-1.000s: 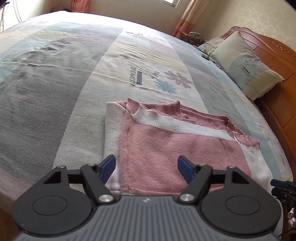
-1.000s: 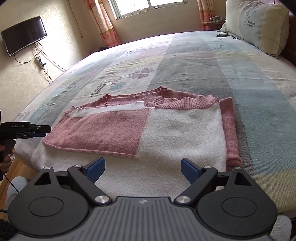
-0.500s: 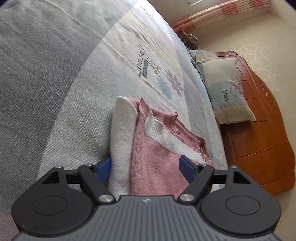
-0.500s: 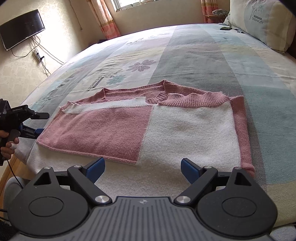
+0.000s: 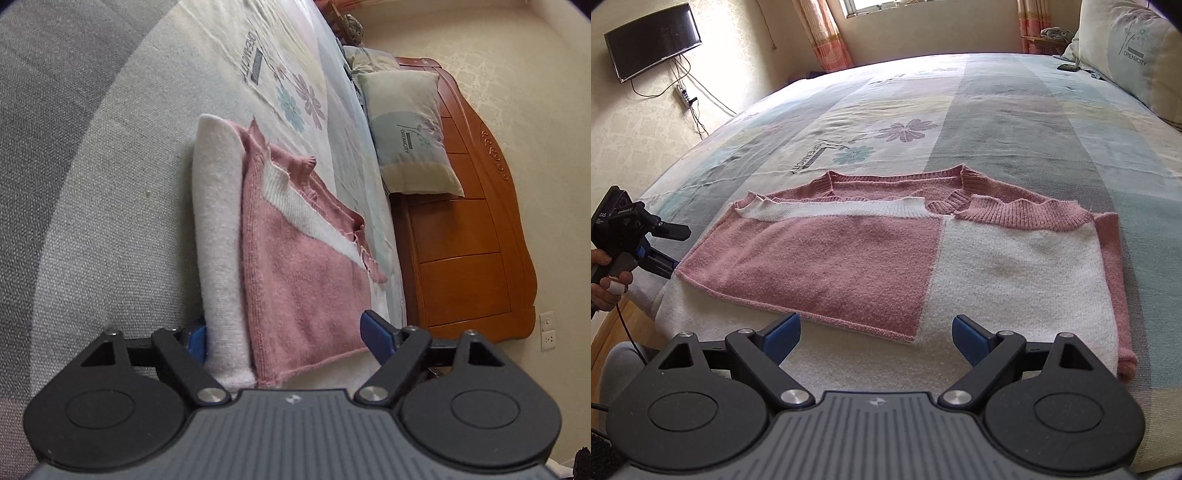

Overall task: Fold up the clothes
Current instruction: 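Roll the left tool and close it on the cream side edge of the sweater, then lift the gripped side edge with the left tool toward the sweater middle, then lay the cream side over the sweater and open the left tool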

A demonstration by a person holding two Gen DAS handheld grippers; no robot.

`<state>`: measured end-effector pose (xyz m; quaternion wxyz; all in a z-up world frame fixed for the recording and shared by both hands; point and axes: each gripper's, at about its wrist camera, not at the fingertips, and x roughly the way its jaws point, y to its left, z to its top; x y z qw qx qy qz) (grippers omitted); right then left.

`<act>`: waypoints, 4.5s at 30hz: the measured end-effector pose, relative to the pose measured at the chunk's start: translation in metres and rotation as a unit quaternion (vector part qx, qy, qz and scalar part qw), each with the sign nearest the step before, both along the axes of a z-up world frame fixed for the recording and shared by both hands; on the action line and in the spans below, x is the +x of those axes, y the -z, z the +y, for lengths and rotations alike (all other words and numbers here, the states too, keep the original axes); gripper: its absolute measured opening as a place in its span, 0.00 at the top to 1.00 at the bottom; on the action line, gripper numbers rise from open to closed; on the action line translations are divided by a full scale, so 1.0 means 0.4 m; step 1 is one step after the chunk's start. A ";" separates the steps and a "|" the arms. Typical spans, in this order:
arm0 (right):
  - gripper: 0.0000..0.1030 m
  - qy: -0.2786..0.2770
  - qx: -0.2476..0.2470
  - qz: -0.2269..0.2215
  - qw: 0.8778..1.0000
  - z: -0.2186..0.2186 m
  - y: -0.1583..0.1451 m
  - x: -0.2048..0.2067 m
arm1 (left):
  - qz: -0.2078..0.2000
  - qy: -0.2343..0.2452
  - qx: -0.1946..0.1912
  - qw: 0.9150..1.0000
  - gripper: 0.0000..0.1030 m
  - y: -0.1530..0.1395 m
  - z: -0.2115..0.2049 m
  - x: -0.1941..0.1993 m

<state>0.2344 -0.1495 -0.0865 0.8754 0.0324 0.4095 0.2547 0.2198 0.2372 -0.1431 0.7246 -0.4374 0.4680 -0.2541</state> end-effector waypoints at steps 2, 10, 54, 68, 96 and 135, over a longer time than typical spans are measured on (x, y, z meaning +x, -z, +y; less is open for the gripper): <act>0.10 0.001 0.003 0.000 1.000 0.003 -0.003 -0.001 | -0.005 0.002 0.005 1.000 0.21 -0.004 -0.008 0.037; 0.10 -0.009 0.021 -0.012 1.000 0.020 -0.021 -0.013 | -0.012 0.023 0.006 1.000 0.21 -0.007 -0.035 0.022; 0.00 0.088 0.117 0.039 0.988 0.264 0.043 0.234 | -0.036 0.013 0.136 0.990 0.80 -0.017 -0.054 0.016; 0.00 0.089 0.119 0.136 0.979 0.212 0.069 -0.044 | -0.023 -0.008 0.177 0.984 0.80 -0.042 -0.086 0.009; 0.00 0.142 0.163 0.070 0.974 -0.052 -0.014 -0.117 | -0.089 0.037 0.177 0.980 0.83 -0.338 -0.293 0.006; 0.00 0.272 0.172 -0.011 0.947 -0.401 -0.062 -0.223 | -0.003 0.164 0.202 0.966 0.65 -0.210 -0.920 0.227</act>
